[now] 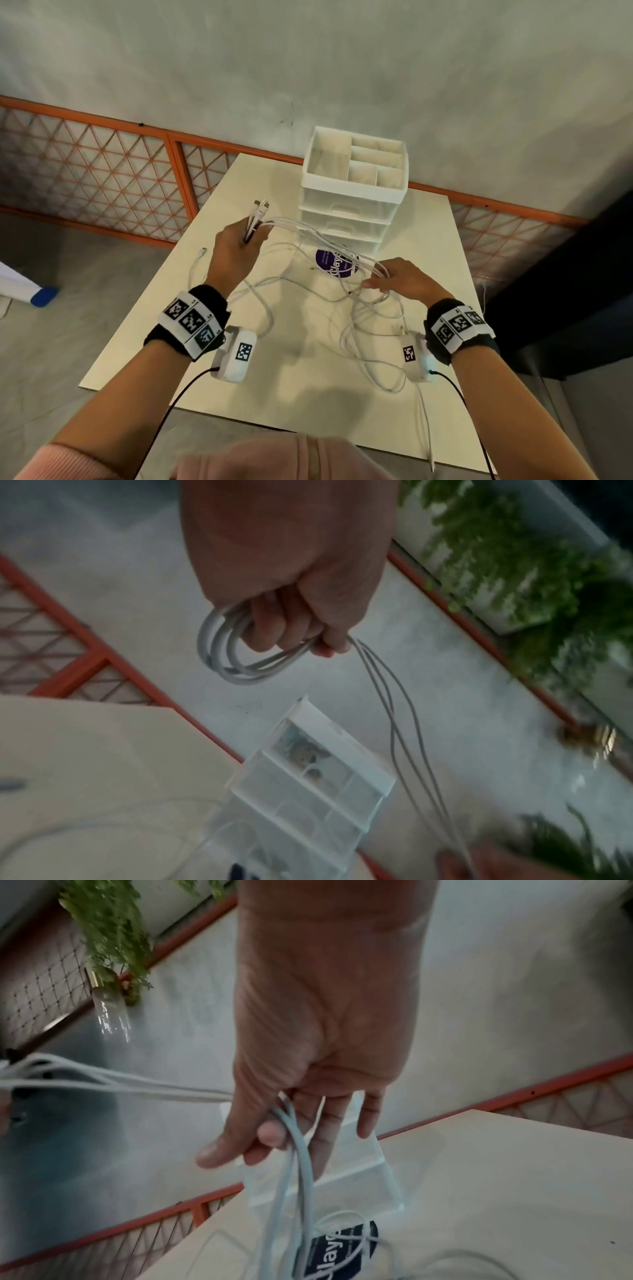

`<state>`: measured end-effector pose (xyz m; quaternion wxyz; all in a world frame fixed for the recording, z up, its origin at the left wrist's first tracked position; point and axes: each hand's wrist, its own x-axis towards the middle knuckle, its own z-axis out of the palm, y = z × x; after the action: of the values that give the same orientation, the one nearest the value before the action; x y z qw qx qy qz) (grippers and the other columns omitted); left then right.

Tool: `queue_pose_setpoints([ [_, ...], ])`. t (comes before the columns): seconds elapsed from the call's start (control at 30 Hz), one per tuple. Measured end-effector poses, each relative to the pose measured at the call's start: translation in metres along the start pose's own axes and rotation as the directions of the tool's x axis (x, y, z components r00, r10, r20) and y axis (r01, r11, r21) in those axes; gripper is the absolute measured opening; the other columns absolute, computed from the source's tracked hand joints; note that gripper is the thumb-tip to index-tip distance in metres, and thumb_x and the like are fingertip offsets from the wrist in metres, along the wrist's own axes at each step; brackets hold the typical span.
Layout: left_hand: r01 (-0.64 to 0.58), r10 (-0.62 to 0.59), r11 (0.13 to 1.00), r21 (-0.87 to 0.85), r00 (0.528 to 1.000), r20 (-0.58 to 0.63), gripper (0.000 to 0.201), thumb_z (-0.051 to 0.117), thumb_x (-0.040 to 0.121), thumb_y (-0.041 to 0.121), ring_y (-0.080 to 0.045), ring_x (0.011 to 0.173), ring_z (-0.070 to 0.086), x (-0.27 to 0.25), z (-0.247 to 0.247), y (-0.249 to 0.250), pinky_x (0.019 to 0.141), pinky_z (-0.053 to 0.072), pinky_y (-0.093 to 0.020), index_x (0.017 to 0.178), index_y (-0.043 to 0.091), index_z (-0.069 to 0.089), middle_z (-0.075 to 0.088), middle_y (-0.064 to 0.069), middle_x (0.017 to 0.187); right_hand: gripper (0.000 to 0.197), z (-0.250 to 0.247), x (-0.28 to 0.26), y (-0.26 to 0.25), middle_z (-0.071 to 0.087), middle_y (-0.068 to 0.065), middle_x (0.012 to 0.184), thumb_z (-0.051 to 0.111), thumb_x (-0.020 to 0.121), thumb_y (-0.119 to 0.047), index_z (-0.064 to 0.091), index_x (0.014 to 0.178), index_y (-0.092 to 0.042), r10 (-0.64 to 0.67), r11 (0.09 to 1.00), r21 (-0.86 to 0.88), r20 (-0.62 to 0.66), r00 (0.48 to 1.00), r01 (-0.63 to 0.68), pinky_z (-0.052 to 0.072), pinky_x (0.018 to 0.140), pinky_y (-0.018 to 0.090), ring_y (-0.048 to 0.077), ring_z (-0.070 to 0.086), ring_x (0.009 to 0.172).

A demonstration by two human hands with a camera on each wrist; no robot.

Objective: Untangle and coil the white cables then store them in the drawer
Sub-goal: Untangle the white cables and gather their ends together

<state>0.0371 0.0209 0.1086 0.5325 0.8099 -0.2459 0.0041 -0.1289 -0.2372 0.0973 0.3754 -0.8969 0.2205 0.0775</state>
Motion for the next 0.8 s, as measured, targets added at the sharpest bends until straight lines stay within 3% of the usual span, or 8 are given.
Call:
queue_pose_setpoints([
  [0.2, 0.326, -0.356, 0.927, 0.186, 0.919, 0.168, 0.033, 0.063, 0.088, 0.026, -0.024, 0.057, 0.046, -0.009, 0.003, -0.038, 0.049, 0.029, -0.026, 0.063, 0.006, 0.056, 0.045, -0.004, 0.051, 0.024, -0.025, -0.016, -0.02, 0.045, 0.0, 0.053, 0.058, 0.092, -0.024, 0.058, 0.073, -0.01, -0.139, 0.861, 0.468, -0.163, 0.977, 0.2, 0.054, 0.074, 0.032, 0.009, 0.048, 0.047],
  [0.27, 0.318, -0.378, 0.92, 0.229, 0.875, 0.304, 0.026, 0.076, 0.077, 0.023, -0.018, 0.055, 0.046, -0.013, 0.005, -0.044, 0.051, 0.03, -0.022, 0.062, 0.013, 0.058, 0.045, 0.0, 0.052, 0.032, -0.032, -0.018, -0.032, 0.034, -0.004, 0.05, 0.051, 0.095, -0.035, 0.06, 0.076, -0.011, -0.14, 0.876, 0.435, -0.188, 0.972, 0.21, 0.048, 0.061, 0.027, 0.009, 0.035, 0.046],
  [0.47, 0.293, -0.156, 0.9, -0.321, 0.907, 0.391, 0.047, 0.08, 0.072, 0.014, 0.003, 0.051, 0.045, -0.019, 0.01, 0.008, 0.062, 0.04, -0.01, 0.113, 0.018, 0.058, 0.047, 0.004, 0.07, 0.038, -0.036, -0.008, -0.06, 0.055, 0.0, 0.067, 0.044, 0.098, -0.036, 0.066, 0.07, -0.022, -0.183, 0.98, 0.043, -0.201, 0.962, 0.195, 0.034, 0.059, 0.023, 0.01, 0.048, 0.066],
  [0.57, 0.207, -0.013, 0.891, -0.404, 0.901, 0.433, 0.061, 0.074, 0.077, 0.003, 0.001, 0.081, 0.064, -0.018, 0.017, 0.04, 0.087, 0.047, -0.021, 0.131, 0.016, 0.051, 0.058, -0.024, 0.08, 0.04, -0.027, -0.01, -0.074, 0.054, 0.019, 0.071, 0.045, 0.097, -0.039, 0.069, 0.071, -0.022, -0.246, 0.969, -0.01, -0.096, 0.965, 0.246, 0.035, 0.06, 0.027, 0.019, 0.045, 0.067],
  [0.6, 0.199, 0.013, 0.895, -0.399, 0.883, 0.469, 0.06, 0.072, 0.079, 0.001, -0.012, 0.105, 0.057, -0.016, 0.021, 0.044, 0.094, 0.038, -0.018, 0.133, 0.014, 0.049, 0.061, -0.019, 0.088, 0.04, -0.024, -0.012, -0.08, 0.051, 0.009, 0.062, 0.045, 0.098, -0.039, 0.069, 0.071, -0.022, -0.27, 0.963, 0.0, -0.06, 0.961, 0.27, 0.035, 0.058, 0.024, 0.013, 0.043, 0.061],
  [0.63, 0.179, 0.041, 0.908, -0.38, 0.862, 0.505, 0.056, 0.07, 0.081, 0.003, 0.008, 0.087, 0.022, -0.015, 0.026, 0.047, 0.073, 0.022, -0.007, 0.132, 0.013, 0.051, 0.07, -0.001, 0.085, 0.039, -0.022, -0.013, -0.086, 0.048, -0.006, 0.053, 0.045, 0.098, -0.037, 0.068, 0.071, -0.023, -0.284, 0.958, 0.016, -0.031, 0.958, 0.285, 0.033, 0.056, 0.019, 0.007, 0.041, 0.053],
  [0.7, 0.106, 0.1, 0.941, -0.32, 0.818, 0.567, 0.039, 0.065, 0.087, 0.01, 0.003, 0.083, 0.067, -0.014, 0.036, 0.048, 0.077, 0.039, -0.009, 0.125, 0.013, 0.058, 0.069, 0.019, 0.088, 0.036, -0.021, -0.015, -0.095, 0.047, -0.016, 0.043, 0.045, 0.099, -0.034, 0.067, 0.074, -0.021, -0.305, 0.951, 0.054, -0.003, 0.952, 0.304, 0.03, 0.05, 0.011, 0.002, 0.037, 0.043],
  [0.8, 0.065, 0.126, 0.958, -0.279, 0.778, 0.616, 0.019, 0.053, 0.094, 0.009, 0.014, 0.065, 0.058, -0.019, 0.043, 0.049, 0.069, 0.039, -0.003, 0.11, 0.002, 0.062, 0.065, 0.027, 0.065, 0.036, -0.025, -0.017, -0.099, 0.05, -0.018, 0.041, 0.046, 0.098, -0.032, 0.072, 0.088, -0.01, -0.314, 0.947, 0.075, 0.014, 0.949, 0.312, 0.032, 0.049, 0.008, 0.001, 0.038, 0.041],
])
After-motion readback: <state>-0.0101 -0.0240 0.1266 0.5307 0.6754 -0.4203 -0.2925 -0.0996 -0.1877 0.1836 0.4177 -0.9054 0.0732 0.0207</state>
